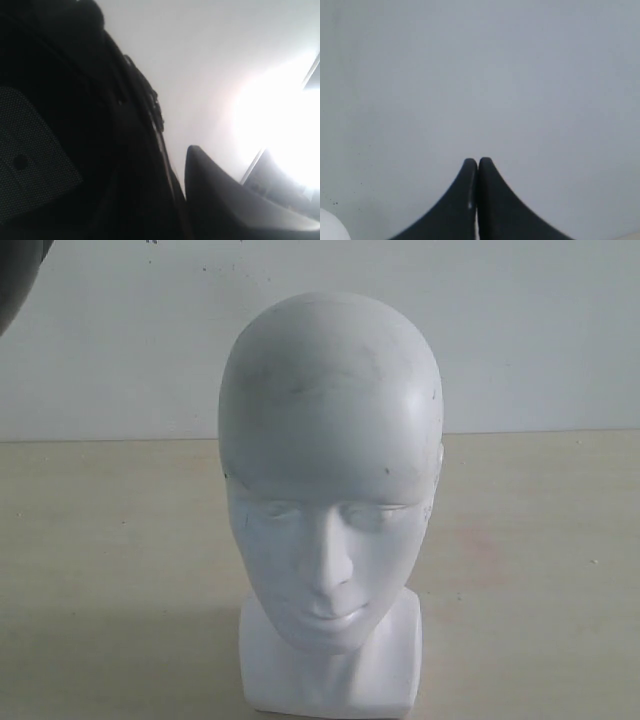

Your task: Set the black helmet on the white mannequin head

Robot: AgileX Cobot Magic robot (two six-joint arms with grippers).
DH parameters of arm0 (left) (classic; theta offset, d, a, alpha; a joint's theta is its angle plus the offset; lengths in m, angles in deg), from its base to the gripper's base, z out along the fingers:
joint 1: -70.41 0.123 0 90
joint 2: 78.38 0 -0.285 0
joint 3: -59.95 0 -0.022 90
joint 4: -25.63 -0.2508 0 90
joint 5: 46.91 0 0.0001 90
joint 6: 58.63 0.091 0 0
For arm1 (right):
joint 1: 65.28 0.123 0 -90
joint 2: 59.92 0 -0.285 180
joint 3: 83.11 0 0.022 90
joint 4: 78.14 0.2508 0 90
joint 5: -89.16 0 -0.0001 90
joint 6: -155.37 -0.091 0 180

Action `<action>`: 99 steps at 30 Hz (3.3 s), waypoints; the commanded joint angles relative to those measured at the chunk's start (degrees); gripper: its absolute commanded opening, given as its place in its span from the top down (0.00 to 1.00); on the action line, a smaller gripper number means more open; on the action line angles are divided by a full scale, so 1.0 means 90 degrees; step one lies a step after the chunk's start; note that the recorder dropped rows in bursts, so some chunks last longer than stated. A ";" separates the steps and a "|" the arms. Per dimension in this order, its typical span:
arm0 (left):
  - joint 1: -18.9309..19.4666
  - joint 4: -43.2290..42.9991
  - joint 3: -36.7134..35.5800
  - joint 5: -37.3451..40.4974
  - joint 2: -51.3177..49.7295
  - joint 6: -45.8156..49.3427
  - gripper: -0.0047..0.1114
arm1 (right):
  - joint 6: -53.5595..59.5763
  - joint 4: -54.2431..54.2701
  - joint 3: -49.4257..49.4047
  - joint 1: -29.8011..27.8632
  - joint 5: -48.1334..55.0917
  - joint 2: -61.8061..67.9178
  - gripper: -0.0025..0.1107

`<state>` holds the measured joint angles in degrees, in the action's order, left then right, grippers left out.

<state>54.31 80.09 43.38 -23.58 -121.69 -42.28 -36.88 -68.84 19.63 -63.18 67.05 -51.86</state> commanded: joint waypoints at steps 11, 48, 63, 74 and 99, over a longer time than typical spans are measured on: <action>-0.0019 0.3448 0.0082 -0.0244 -0.0262 0.2593 0.92 | -0.0430 -0.0183 0.0005 -0.0029 0.0174 -0.0030 0.98; -0.0019 0.4818 0.0082 -0.0177 -0.0290 0.5571 0.92 | -0.0433 -0.0596 0.0217 -0.0029 0.1237 -0.0030 0.98; -0.0019 0.4728 0.0082 0.0196 -0.0290 0.5629 0.92 | -0.0433 -0.0596 0.0217 -0.0029 0.1237 -0.0030 0.98; -0.0019 0.0585 0.0082 -0.0798 -0.0011 0.2068 0.92 | -0.0436 -0.0596 0.0217 -0.0029 0.1226 -0.0030 0.98; -0.1480 -0.9558 -0.0952 -0.5993 0.0599 -0.8419 0.92 | -0.0430 -0.0568 0.0217 -0.0029 0.1212 -0.0030 0.98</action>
<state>41.28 -2.74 34.69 -65.63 -116.60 -117.35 -41.15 -73.51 21.23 -63.18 78.11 -51.86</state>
